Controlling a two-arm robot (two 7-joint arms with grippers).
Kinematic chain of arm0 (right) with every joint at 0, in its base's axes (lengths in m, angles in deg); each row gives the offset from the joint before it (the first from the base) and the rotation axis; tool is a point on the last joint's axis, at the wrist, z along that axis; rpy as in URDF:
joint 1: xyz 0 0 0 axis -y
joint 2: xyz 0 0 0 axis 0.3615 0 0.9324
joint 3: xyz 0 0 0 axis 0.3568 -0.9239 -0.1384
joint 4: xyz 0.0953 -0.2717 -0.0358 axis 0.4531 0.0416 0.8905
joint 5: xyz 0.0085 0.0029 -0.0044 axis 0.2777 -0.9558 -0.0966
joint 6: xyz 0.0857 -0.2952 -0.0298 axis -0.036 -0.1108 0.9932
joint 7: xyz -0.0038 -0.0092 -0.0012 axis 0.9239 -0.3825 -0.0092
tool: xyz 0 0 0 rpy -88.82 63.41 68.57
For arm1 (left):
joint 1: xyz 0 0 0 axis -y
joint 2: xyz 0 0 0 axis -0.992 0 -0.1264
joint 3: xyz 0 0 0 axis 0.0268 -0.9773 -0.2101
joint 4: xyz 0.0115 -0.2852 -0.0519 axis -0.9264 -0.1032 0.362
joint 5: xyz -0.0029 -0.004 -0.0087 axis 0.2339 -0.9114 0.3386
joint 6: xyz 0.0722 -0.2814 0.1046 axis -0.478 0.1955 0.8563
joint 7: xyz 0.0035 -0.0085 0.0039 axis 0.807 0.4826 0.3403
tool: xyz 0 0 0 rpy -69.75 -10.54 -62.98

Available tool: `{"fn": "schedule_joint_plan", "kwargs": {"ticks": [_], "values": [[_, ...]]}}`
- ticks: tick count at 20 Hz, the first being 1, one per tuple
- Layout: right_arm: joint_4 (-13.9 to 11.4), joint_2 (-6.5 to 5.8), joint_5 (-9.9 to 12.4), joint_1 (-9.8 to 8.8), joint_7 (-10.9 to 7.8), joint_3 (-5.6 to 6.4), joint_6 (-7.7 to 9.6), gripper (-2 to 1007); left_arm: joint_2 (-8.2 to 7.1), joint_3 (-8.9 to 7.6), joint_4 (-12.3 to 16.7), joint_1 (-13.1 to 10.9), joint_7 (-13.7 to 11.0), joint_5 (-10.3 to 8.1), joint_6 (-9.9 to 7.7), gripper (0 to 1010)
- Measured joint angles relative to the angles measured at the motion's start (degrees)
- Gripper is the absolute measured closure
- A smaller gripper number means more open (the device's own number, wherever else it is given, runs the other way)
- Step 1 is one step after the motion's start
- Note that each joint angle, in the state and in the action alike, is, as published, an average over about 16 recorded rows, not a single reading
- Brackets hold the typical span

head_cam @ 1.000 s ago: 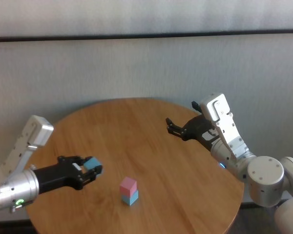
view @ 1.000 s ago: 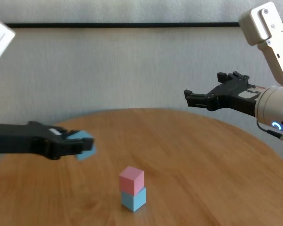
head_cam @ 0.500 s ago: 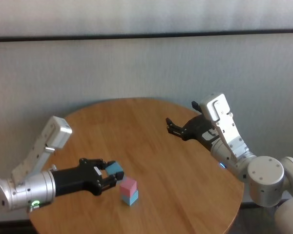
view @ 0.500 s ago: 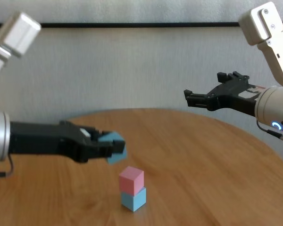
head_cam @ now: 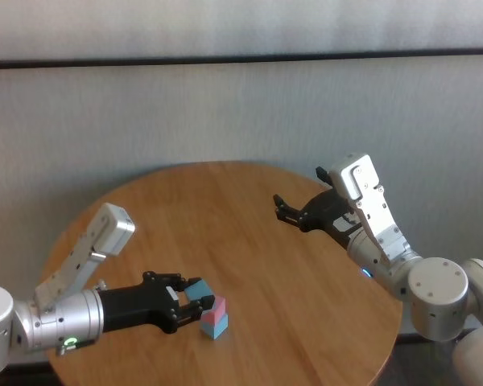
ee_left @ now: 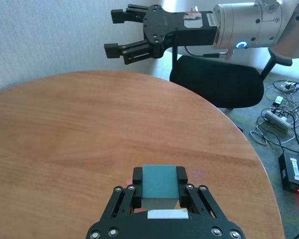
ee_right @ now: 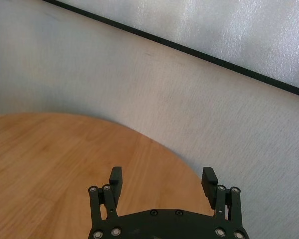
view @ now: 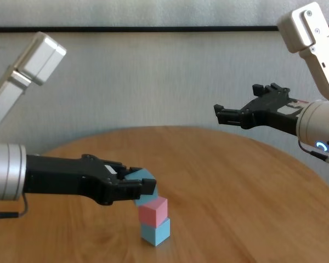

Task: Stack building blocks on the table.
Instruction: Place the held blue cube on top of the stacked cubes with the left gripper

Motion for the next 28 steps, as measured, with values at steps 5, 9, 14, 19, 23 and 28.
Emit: {"fn": "schedule_joint_plan", "kwargs": {"ticks": [5,9,14,19,23,28], "values": [[0.0,0.0,0.0,0.0,0.0,0.0,0.0,0,0.33,1.39,-1.34,1.32,-0.32,0.35,0.74,603],[0.0,0.0,0.0,0.0,0.0,0.0,0.0,0,0.65,2.52,-2.69,2.66,-0.67,0.76,1.47,603],[0.0,0.0,0.0,0.0,0.0,0.0,0.0,0,1.05,4.0,-4.58,4.4,-1.11,1.42,2.41,603],[0.0,0.0,0.0,0.0,0.0,0.0,0.0,0,1.39,5.33,-6.4,5.96,-1.48,2.12,3.25,603],[0.0,0.0,0.0,0.0,0.0,0.0,0.0,0,1.56,6.02,-7.43,6.79,-1.64,2.42,3.65,603],[0.0,0.0,0.0,0.0,0.0,0.0,0.0,0,1.71,6.54,-8.31,7.47,-1.79,2.64,3.87,603]]}}
